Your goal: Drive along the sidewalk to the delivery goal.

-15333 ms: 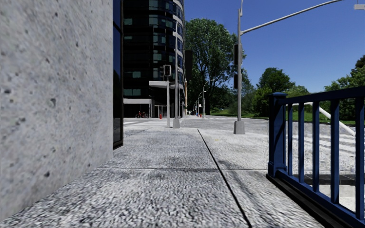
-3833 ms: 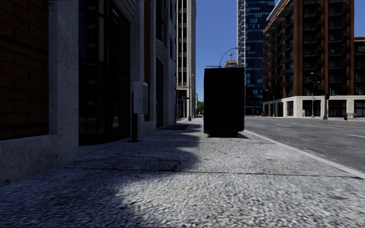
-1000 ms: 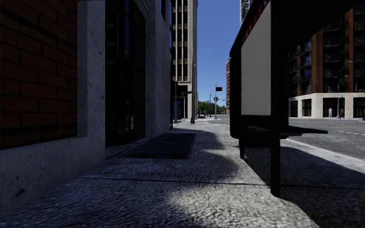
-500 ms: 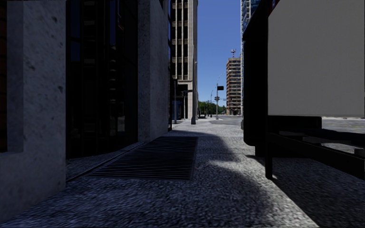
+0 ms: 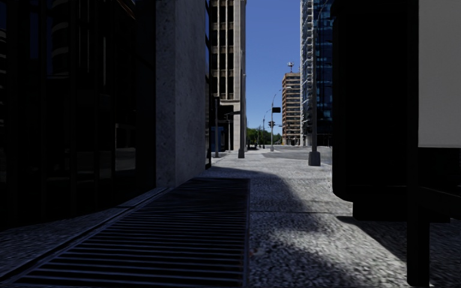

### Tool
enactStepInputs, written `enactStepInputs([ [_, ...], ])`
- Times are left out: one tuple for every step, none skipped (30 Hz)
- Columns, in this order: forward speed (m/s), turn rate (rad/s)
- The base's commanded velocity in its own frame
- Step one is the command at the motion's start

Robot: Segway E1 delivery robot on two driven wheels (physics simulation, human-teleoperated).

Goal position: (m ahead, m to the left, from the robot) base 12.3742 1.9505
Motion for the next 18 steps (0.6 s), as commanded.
enactStepInputs([
  [2.0,0.0],
  [2.0,0.0],
  [2.0,0.0],
  [2.0,0.0],
  [2.0,-0.03],
  [2.0,-0.08],
  [2.0,-0.19],
  [2.0,-0.19],
  [2.0,-0.26],
  [2.0,-0.26],
  [2.0,-0.27],
  [2.0,-0.27],
  [2.0,-0.27],
  [2.0,-0.27],
  [2.0,-0.27],
  [2.0,-0.17],
  [2.0,0.0],
  [2.0,0.0],
])
